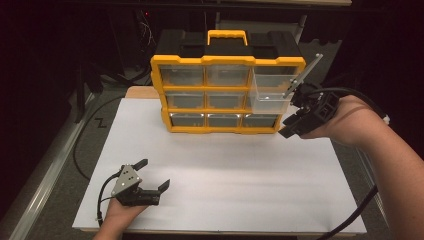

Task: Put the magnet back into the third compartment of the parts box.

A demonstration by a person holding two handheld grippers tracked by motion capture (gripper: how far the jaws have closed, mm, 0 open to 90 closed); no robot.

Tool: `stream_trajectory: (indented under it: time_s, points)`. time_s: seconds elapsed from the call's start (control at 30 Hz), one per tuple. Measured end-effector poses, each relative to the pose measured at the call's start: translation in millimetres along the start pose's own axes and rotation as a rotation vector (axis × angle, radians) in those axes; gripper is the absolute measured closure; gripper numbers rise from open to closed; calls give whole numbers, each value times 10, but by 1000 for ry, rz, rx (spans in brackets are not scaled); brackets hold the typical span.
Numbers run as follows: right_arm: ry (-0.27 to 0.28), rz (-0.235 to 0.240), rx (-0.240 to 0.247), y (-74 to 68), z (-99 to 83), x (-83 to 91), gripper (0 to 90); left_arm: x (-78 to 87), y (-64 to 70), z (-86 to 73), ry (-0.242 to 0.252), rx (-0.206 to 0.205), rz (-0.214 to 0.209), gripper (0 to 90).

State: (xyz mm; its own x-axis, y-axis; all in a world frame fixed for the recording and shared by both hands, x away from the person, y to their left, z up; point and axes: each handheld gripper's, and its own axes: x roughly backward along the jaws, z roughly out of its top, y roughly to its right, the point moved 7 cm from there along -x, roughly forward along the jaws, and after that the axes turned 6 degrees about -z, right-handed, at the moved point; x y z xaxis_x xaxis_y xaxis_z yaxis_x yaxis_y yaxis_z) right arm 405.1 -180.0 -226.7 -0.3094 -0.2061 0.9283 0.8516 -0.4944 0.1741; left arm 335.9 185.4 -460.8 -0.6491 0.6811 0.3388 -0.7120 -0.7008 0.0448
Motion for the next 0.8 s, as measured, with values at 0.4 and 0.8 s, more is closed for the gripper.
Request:
stream_trajectory:
  time_s: [0.4,0.8]
  points:
    - [-1,-16,6,72,104,165,651,10,-3,2,3,1,2,2]
    - [5,-35,-13,192,169,322,652,9,-2,1,1,2,0,3]
